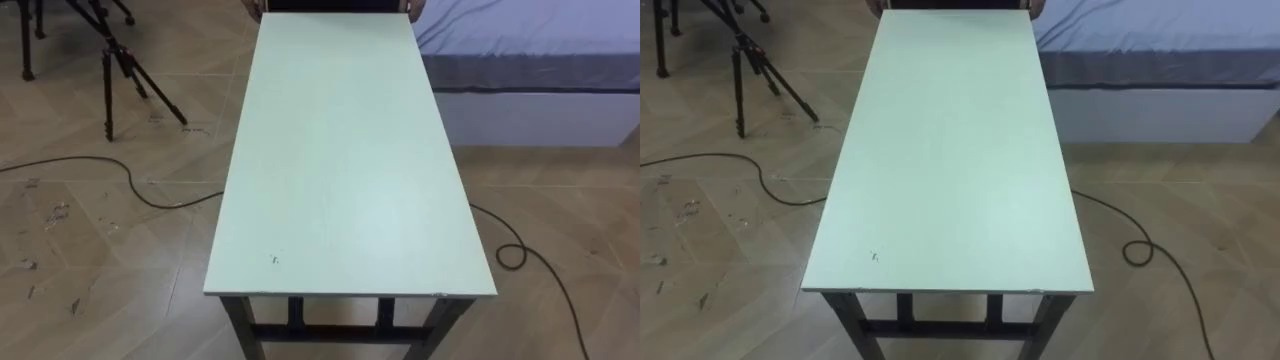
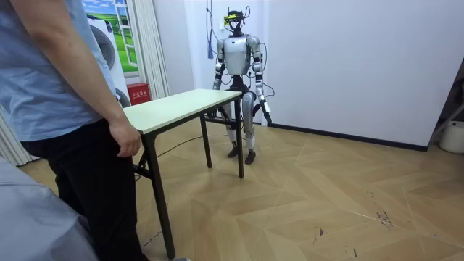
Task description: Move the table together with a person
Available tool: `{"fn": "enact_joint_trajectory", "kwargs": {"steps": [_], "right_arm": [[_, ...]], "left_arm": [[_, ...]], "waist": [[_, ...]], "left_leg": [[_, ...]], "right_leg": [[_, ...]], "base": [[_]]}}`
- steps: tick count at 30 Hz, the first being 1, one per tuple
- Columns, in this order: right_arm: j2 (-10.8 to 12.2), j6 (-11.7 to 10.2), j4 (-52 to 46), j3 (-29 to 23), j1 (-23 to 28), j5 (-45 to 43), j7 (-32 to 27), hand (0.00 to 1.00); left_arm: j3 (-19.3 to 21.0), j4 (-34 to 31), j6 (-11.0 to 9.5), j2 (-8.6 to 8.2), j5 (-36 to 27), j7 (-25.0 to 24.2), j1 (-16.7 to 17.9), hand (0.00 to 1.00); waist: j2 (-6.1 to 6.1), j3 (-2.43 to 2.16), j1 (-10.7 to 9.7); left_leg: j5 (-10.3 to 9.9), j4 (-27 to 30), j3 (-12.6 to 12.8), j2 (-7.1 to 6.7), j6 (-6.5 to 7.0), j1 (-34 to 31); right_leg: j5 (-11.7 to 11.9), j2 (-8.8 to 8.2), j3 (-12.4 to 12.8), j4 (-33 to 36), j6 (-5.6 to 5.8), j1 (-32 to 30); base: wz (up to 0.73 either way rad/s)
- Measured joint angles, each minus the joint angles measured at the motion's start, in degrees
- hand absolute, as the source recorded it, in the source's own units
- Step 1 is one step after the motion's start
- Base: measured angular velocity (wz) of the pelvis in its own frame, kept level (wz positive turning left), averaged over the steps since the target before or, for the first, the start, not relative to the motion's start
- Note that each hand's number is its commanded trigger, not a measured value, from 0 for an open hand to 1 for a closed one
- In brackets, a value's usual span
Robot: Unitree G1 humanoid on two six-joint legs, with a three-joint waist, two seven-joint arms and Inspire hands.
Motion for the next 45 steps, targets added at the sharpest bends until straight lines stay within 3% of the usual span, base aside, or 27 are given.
{"fn": "enact_joint_trajectory", "kwargs": {"steps": [10,16,20,25,29,33,39,41,45], "right_arm": [[-0.02,0.01,0.15,0.06,0.12,1.61,0.61,0.00],[-0.08,-0.08,0.76,-0.19,-0.28,2.56,2.20,0.00],[-0.33,1.05,0.13,-0.77,-0.56,3.73,4.43,0.00],[-0.40,2.40,-1.51,-1.24,-0.21,9.88,8.59,0.00],[-0.41,3.63,-10.81,-1.19,0.27,11.04,11.18,0.00],[-0.15,4.02,-19.62,0.12,1.89,14.97,12.23,0.00],[-0.97,4.81,-38.84,5.45,10.62,24.56,12.62,0.00],[-2.04,5.21,-45.69,8.30,12.92,27.24,12.61,0.00],[-1.99,5.20,-55.05,12.31,14.79,31.11,14.67,0.00]], "left_arm": [[-1.20,-0.02,0.01,0.09,-0.68,-0.74,-0.02,0.00],[-1.61,0.58,0.51,0.35,-10.44,-5.36,0.04,0.00],[-1.69,0.46,1.80,0.98,-17.37,-10.45,0.00,0.00],[-2.18,-0.10,2.56,1.72,-26.75,-15.56,0.18,0.00],[-3.41,-6.96,3.32,1.68,-30.94,-19.11,0.55,0.00],[-9.07,-10.94,3.74,1.65,-35.93,-21.55,0.48,0.00],[-15.28,-27.64,4.79,4.63,-48.50,-24.40,7.11,0.00],[-17.97,-33.37,5.03,5.09,-53.23,-24.71,8.85,0.00],[-22.55,-42.99,5.46,5.16,-60.11,-28.08,10.76,0.00]], "waist": [[0.09,0.25,-0.42],[0.51,0.14,-1.26],[0.82,-0.15,-1.33],[0.92,-0.10,-1.22],[0.85,-0.03,-1.26],[1.16,-0.09,-1.20],[1.96,-0.29,-1.27],[2.23,-0.25,-1.31],[2.07,-0.14,-1.85]], "left_leg": [[0.01,-0.62,0.19,0.36,-0.02,-0.10],[0.04,-0.42,0.28,0.52,-0.04,-0.92],[0.04,0.09,0.38,0.54,-0.05,-1.99],[0.04,0.14,0.04,0.59,-0.06,-2.08],[0.12,0.45,0.04,0.55,-0.02,-3.08],[0.15,0.65,0.06,0.17,0.03,-3.15],[0.15,1.13,-0.09,0.16,0.03,-4.28],[0.15,1.13,-0.16,0.05,0.04,-4.46],[0.17,1.32,-0.56,0.01,0.07,-4.52]], "right_leg": [[0.00,0.16,0.70,0.06,0.00,-0.10],[0.04,0.19,0.75,0.02,0.05,-1.07],[0.04,0.17,0.67,0.01,0.05,-2.14],[0.04,0.15,0.39,0.03,0.05,-2.19],[0.07,0.11,0.39,0.09,0.07,-3.07],[0.10,0.11,0.34,0.19,0.11,-3.04],[0.10,0.02,0.30,0.30,0.12,-3.95],[0.10,-0.02,0.29,0.31,0.12,-3.93],[0.10,0.00,0.18,0.34,0.12,-3.99]], "base": [[-0.01],[0.00],[0.01],[0.02],[0.00],[0.00],[0.01],[0.02],[0.01]]}}
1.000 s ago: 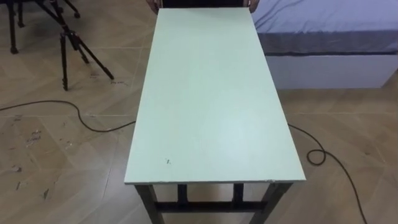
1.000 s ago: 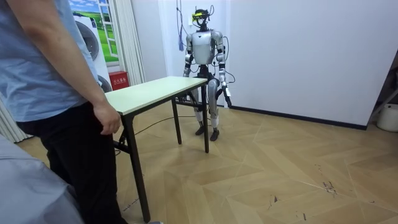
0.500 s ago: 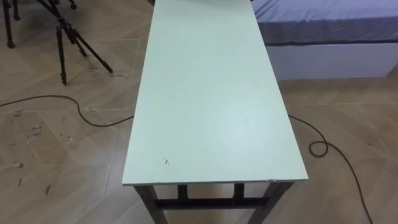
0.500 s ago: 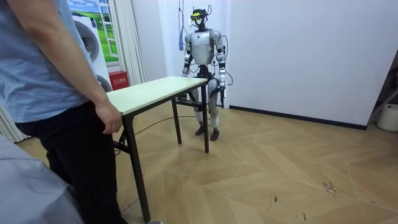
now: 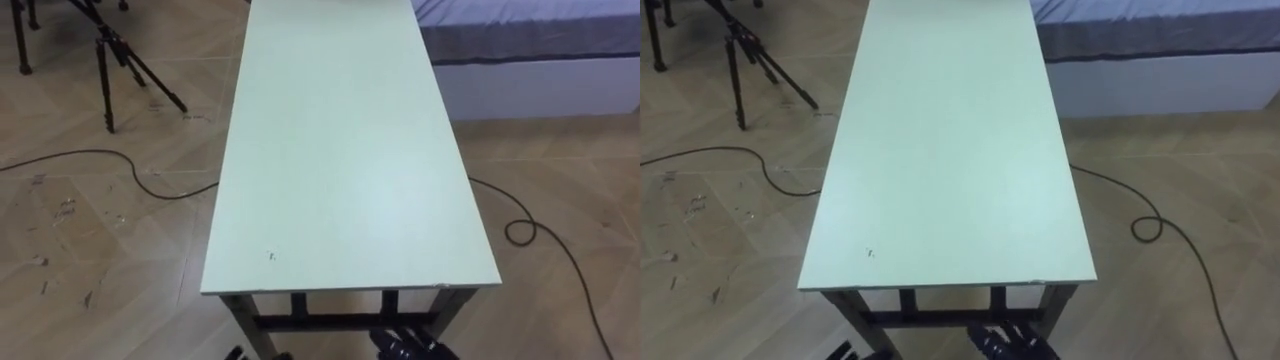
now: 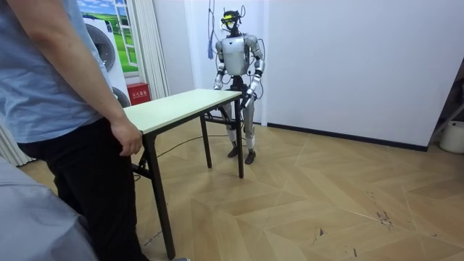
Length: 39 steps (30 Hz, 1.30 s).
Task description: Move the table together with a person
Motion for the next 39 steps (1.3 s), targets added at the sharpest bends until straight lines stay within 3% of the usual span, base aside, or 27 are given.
{"fn": "enact_joint_trajectory", "kwargs": {"steps": [8,12,16,18,21,28,34,39], "right_arm": [[-1.47,-0.09,-4.25,6.60,0.10,5.51,1.95,0.00],[-4.35,-0.37,-10.35,7.92,1.23,5.60,1.77,0.00],[-5.22,-1.97,-11.17,8.96,0.80,6.64,1.79,0.00],[-6.93,-2.31,-11.17,9.74,0.04,6.81,1.79,0.00],[-8.57,-2.46,-11.16,10.19,-0.01,7.22,1.77,0.00],[-8.83,-3.15,-10.99,10.20,-1.39,8.19,1.69,0.00],[-9.68,-3.10,-11.06,10.31,-3.35,8.29,0.21,0.00],[-9.73,-2.86,-10.02,10.31,-5.16,8.82,-1.95,0.00]], "left_arm": [[-5.89,-12.93,0.43,3.46,-9.55,-2.63,2.68,0.00],[-7.19,-17.88,0.30,5.31,-12.80,-2.99,4.88,0.00],[-9.03,-18.94,-0.50,7.02,-15.18,-3.19,4.02,0.00],[-9.99,-18.99,-0.63,8.39,-15.36,-3.31,3.33,0.00],[-11.36,-19.04,-0.46,9.80,-15.38,-3.39,2.29,0.00],[-11.46,-19.03,-0.38,10.51,-15.93,-3.30,-0.20,0.00],[-10.74,-18.70,-0.67,11.46,-22.43,-1.10,-3.85,0.00],[-9.89,-17.39,-0.21,11.69,-25.21,0.70,-5.55,0.00]], "waist": [[-0.42,0.23,-0.93],[-0.37,0.25,-1.32],[-0.17,0.27,-1.71],[0.53,-0.02,-2.51],[0.92,0.00,-2.51],[0.21,0.54,-2.61],[-0.42,1.14,-2.43],[-0.27,1.23,-2.20]], "left_leg": [[0.00,0.70,-0.04,0.60,0.00,-0.84],[0.00,0.80,0.15,0.67,0.00,-1.07],[-0.01,1.17,0.19,0.84,0.00,-1.79],[-0.01,1.14,0.22,0.83,0.00,-2.22],[0.12,1.08,0.30,0.80,0.05,-1.96],[0.13,1.08,0.38,0.82,0.04,-1.31],[0.14,1.04,0.43,0.79,0.06,-0.66],[0.15,0.84,0.61,0.83,0.06,0.01]], "right_leg": [[0.00,0.16,0.22,1.01,0.00,-0.96],[0.00,0.17,0.29,1.51,0.00,-1.09],[0.00,0.31,0.15,1.86,0.00,-1.49],[0.01,0.31,0.17,1.96,-0.02,-2.11],[0.02,0.22,0.37,1.95,-0.03,-2.19],[0.02,0.26,0.41,1.87,-0.03,-1.89],[0.02,0.16,0.47,1.84,-0.02,-1.11],[0.02,0.22,0.46,1.82,-0.03,-0.79]], "base": [[0.00],[0.00],[0.00],[0.00],[-0.03],[-0.01],[0.00],[-0.01]]}}
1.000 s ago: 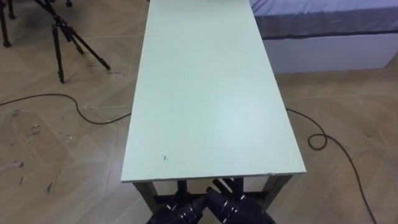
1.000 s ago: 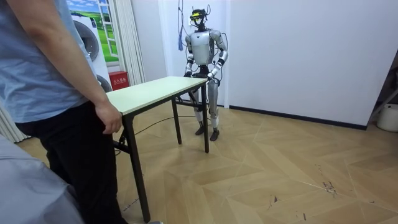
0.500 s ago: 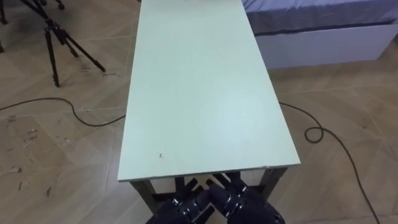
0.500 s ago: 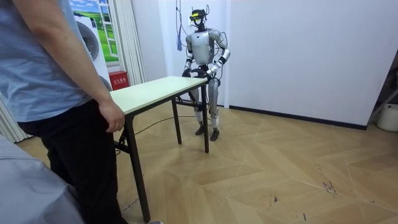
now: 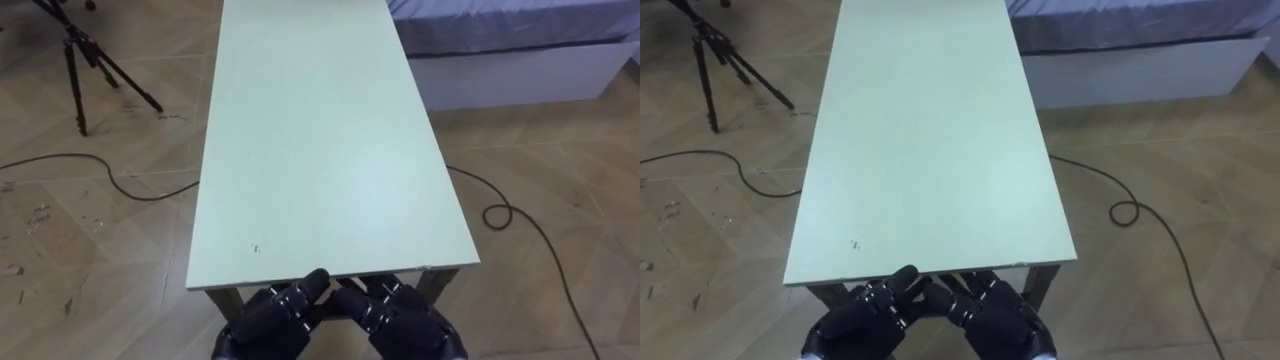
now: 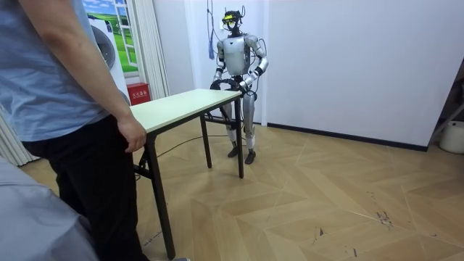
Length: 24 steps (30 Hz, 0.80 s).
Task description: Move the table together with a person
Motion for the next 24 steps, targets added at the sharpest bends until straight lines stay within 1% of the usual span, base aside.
{"fn": "enact_joint_trajectory", "kwargs": {"steps": [4,6,7,9,10,12,14,15,16,18,19,21,24], "right_arm": [[-0.02,0.27,3.26,-0.12,-3.10,0.05,-1.34,0.00],[0.31,0.62,3.50,-0.09,-3.83,0.06,-2.50,0.00],[0.43,0.73,3.51,-0.10,-3.85,0.06,-2.67,0.00],[0.74,1.55,3.50,-0.25,-3.93,0.06,-3.83,0.00],[0.89,1.71,3.52,-0.47,-3.93,0.05,-4.22,0.00],[1.58,1.72,3.89,-1.72,-3.98,0.05,-5.51,0.00],[2.34,1.70,4.26,-3.75,-4.02,0.04,-6.67,0.00],[2.72,1.70,4.38,-5.32,-4.01,0.05,-7.70,0.00],[2.75,1.69,4.45,-5.69,-4.01,0.06,-8.30,0.00],[3.12,1.69,4.47,-7.01,-4.01,0.04,-10.12,0.00],[3.23,1.70,4.47,-7.10,-4.00,0.05,-10.35,0.00],[4.17,1.70,4.47,-7.40,-4.00,0.04,-11.27,0.00],[4.43,1.70,4.47,-7.77,-4.00,0.07,-11.97,0.00]], "left_arm": [[0.41,2.79,0.07,-0.31,-1.64,2.44,-2.20,0.00],[1.42,5.15,0.12,-1.72,-1.76,4.15,-3.91,0.00],[1.75,5.51,0.12,-2.06,-1.77,4.68,-4.14,0.00],[3.77,6.41,0.14,-3.45,-1.77,6.13,-4.30,0.00],[4.30,6.61,0.15,-3.77,-1.77,6.43,-4.30,0.00],[6.71,8.85,0.47,-5.60,-1.93,7.42,-4.56,0.00],[7.51,9.87,1.50,-6.08,-1.65,7.60,-4.75,0.00],[7.56,9.93,1.81,-6.27,-1.65,8.21,-4.75,0.00],[7.65,9.97,1.97,-6.46,-1.65,8.42,-4.75,0.00],[9.00,10.60,2.22,-7.91,-1.61,8.45,-4.77,0.00],[9.20,10.86,2.29,-8.14,-1.59,8.39,-4.81,0.00],[10.08,12.08,2.44,-9.06,-1.52,8.37,-4.82,0.00],[10.31,12.37,2.45,-9.48,-1.45,8.37,-4.82,0.00]], "waist": [[0.18,0.08,-0.02],[0.28,0.06,0.16],[0.28,0.05,0.22],[0.36,0.00,0.54],[0.35,0.01,0.59],[0.37,0.00,0.89],[0.29,-0.01,1.09],[0.28,0.00,1.19],[0.29,0.00,1.27],[0.29,-0.01,1.41],[0.29,-0.01,1.45],[0.30,-0.01,1.44],[0.29,-0.03,1.46]], "left_leg": [[0.00,0.03,-0.05,-0.01,0.00,0.39],[0.00,0.01,-0.16,-0.01,0.00,0.50],[0.00,-0.01,-0.16,-0.01,0.00,0.51],[0.01,-0.04,-0.15,-0.02,-0.01,0.63],[0.01,-0.08,-0.15,-0.02,-0.01,0.76],[0.01,-0.13,-0.21,-0.01,-0.01,1.06],[0.01,-0.13,-0.26,0.01,-0.01,1.13],[0.01,-0.16,-0.25,0.02,-0.01,1.32],[0.01,-0.17,-0.21,0.02,-0.01,1.47],[0.01,-0.25,-0.20,0.06,-0.01,1.78],[0.01,-0.31,-0.18,0.07,-0.03,1.87],[0.08,-0.78,-0.14,0.05,-0.14,2.38],[0.09,-0.73,-0.13,0.03,-0.13,2.49]], "right_leg": [[0.00,-0.01,-0.20,-0.02,0.00,0.51],[0.00,-0.02,-0.28,-0.02,0.00,0.78],[0.00,-0.02,-0.28,-0.02,0.00,0.81],[0.00,-0.03,-0.20,-0.03,0.00,0.81],[0.00,-0.02,-0.16,-0.03,0.00,0.84],[0.00,-0.02,-0.27,-0.05,0.00,1.11],[0.00,0.00,-0.30,-0.12,0.00,1.44],[0.00,0.00,-0.25,-0.13,0.00,1.48],[0.00,-0.01,-0.25,-0.16,0.00,1.45],[0.00,0.00,-0.24,-0.15,0.00,1.66],[0.00,0.01,-0.24,-0.15,0.00,1.70],[0.00,0.01,-0.22,-0.14,0.00,1.99],[0.00,-0.03,-0.23,-0.09,0.00,2.10]], "base": [[0.01],[0.02],[0.00],[0.00],[0.00],[0.00],[0.00],[0.00],[0.00],[0.00],[-0.04],[-0.04],[0.00]]}}
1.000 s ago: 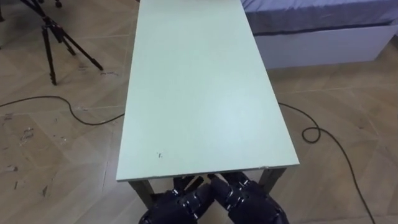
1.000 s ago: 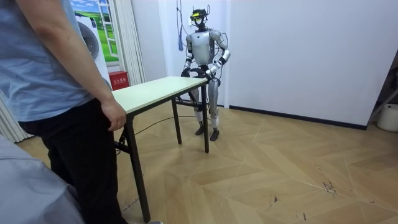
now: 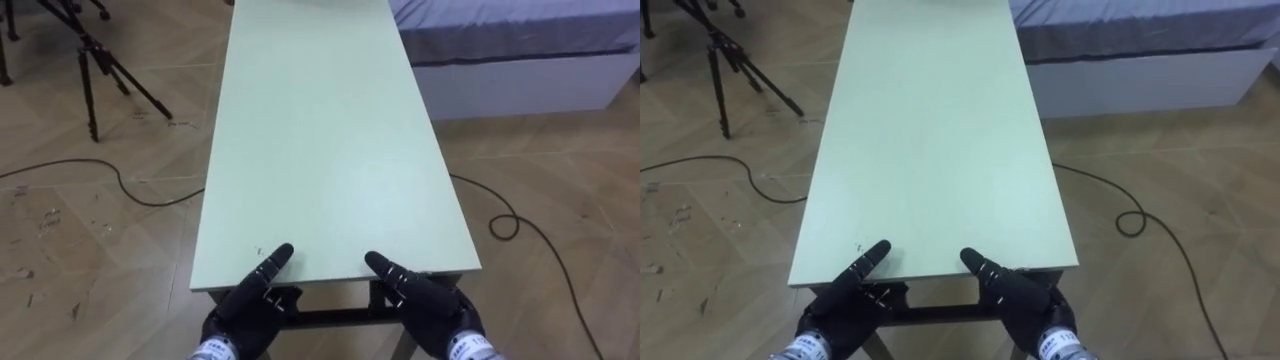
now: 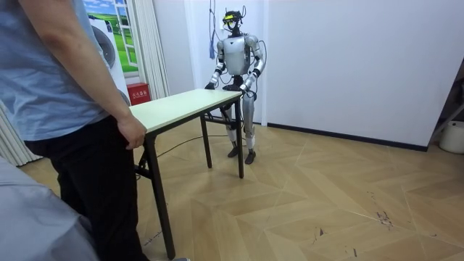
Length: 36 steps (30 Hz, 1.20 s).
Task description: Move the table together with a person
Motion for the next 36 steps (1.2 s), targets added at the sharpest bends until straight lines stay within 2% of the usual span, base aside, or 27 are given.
{"fn": "enact_joint_trajectory", "kwargs": {"steps": [3,10,14,20,25,27,32,34,36], "right_arm": [[-0.02,0.00,0.03,-0.18,0.19,4.08,-0.48,0.00],[0.70,0.03,0.29,-0.91,0.24,6.56,-0.80,0.00],[0.94,0.03,0.30,-0.96,0.33,8.11,-1.28,0.00],[1.12,0.12,0.32,-0.97,0.37,14.56,-1.59,0.00],[1.12,0.21,0.31,-1.04,0.43,15.98,-1.75,0.00],[1.48,1.13,0.31,-2.01,0.48,16.28,-1.74,0.00],[2.61,1.21,0.31,-2.54,0.51,17.91,-1.51,0.00],[2.91,1.21,0.31,-2.68,0.47,17.99,-0.62,0.00],[3.44,1.24,0.32,-3.27,0.48,17.94,-0.41,0.00]], "left_arm": [[0.74,0.90,0.57,-0.31,-0.06,-0.01,0.00,0.00],[2.63,3.07,1.92,-1.05,-0.06,0.04,-0.02,0.00],[3.83,3.50,2.31,-2.20,-0.14,0.16,-0.02,0.00],[4.40,3.53,2.58,-2.78,-0.25,1.13,-0.02,0.00],[4.44,3.58,2.90,-2.77,-2.38,1.11,-0.01,0.00],[4.75,3.60,3.49,-2.79,-2.38,1.11,-0.01,0.00],[5.30,3.62,3.83,-3.04,-2.45,1.14,0.00,0.00],[5.48,3.61,3.83,-3.34,-2.45,1.14,0.00,0.00],[6.44,3.48,3.83,-4.46,-2.46,1.14,0.01,0.00]], "waist": [[0.02,-0.02,0.07],[-0.02,-0.15,0.85],[-0.07,-0.28,1.09],[-0.17,-0.65,1.18],[-0.12,-0.68,1.32],[-0.10,-0.68,1.35],[0.11,-0.67,1.33],[0.17,-0.69,1.33],[0.42,-0.64,1.32]], "left_leg": [[0.07,-0.03,0.06,0.00,0.00,0.22],[0.52,-0.44,0.12,0.00,-0.08,0.39],[0.66,-0.56,0.21,0.05,-0.13,0.47],[1.18,-1.27,0.22,0.00,-0.19,0.52],[1.18,-1.26,0.18,-0.03,-0.18,0.79],[1.18,-1.24,0.15,-0.04,-0.18,0.85],[1.18,-1.14,0.08,-0.07,-0.19,0.92],[1.18,-1.02,-0.02,-0.05,-0.18,0.92],[1.18,-0.96,-0.07,-0.06,-0.18,0.79]], "right_leg": [[0.02,-0.02,0.07,0.03,-0.03,0.13],[0.14,-0.03,0.12,0.02,-0.23,0.03],[0.19,-0.25,0.18,0.06,-0.31,0.00],[0.29,-0.17,0.09,0.08,-0.44,-0.16],[0.29,-0.04,0.04,0.08,-0.44,0.15],[0.29,-0.04,0.03,0.08,-0.44,0.26],[0.30,0.06,0.02,0.04,-0.45,0.76],[0.30,0.06,-0.02,0.05,-0.46,0.84],[0.30,0.05,-0.01,0.06,-0.46,0.77]], "base": [[-0.01],[0.00],[0.00],[0.00],[0.00],[0.00],[0.00],[0.00],[0.00]]}}
